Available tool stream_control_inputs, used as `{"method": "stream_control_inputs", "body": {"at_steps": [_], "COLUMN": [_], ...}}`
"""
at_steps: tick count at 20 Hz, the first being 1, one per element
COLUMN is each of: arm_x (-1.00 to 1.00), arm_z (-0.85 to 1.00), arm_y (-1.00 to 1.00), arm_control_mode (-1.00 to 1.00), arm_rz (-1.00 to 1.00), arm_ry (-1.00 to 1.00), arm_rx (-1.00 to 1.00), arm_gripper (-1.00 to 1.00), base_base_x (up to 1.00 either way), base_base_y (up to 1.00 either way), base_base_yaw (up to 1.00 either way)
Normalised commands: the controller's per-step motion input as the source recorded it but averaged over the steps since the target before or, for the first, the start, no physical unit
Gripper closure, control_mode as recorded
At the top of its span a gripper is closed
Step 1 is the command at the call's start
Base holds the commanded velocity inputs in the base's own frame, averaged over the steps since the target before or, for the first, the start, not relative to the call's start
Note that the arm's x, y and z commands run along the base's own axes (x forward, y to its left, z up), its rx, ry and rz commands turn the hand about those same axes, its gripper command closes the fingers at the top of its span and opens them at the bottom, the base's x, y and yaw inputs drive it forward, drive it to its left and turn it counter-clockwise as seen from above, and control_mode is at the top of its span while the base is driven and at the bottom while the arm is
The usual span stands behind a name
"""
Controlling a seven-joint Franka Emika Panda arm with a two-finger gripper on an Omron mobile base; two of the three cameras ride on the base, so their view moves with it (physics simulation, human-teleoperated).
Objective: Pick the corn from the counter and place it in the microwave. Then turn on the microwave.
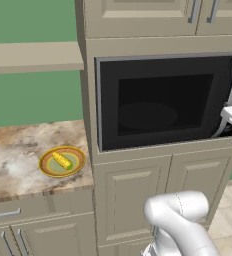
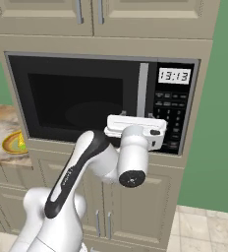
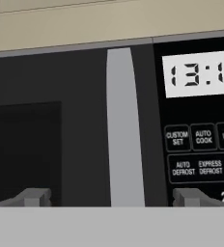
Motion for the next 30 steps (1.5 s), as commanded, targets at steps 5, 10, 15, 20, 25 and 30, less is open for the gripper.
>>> {"method": "stream_control_inputs", "body": {"at_steps": [5, 10, 15, 20, 25, 30], "arm_x": [0.16, 0.17, 0.21, 0.21, 0.2, 0.09], "arm_z": [-0.04, -0.05, -0.08, -0.06, -0.07, -0.09], "arm_y": [-0.03, -0.01, -0.02, -0.11, -0.09, 0.0], "arm_control_mode": [-1.0, -1.0, -1.0, -1.0, -1.0, -1.0], "arm_rz": [0.03, 0.03, 0.02, 0.01, 0.01, 0.02], "arm_ry": [-0.01, 0.0, 0.0, 0.0, 0.0, 0.0], "arm_rx": [0.0, 0.0, 0.0, 0.0, 0.0, 0.0], "arm_gripper": [-1.0, -1.0, -1.0, -1.0, -1.0, -1.0], "base_base_x": [0.0, 0.0, 0.0, 0.0, 0.0, 0.0], "base_base_y": [0.0, 0.0, 0.0, 0.0, 0.0, 0.0], "base_base_yaw": [0.0, 0.0, 0.0, 0.0, 0.0, 0.0]}}
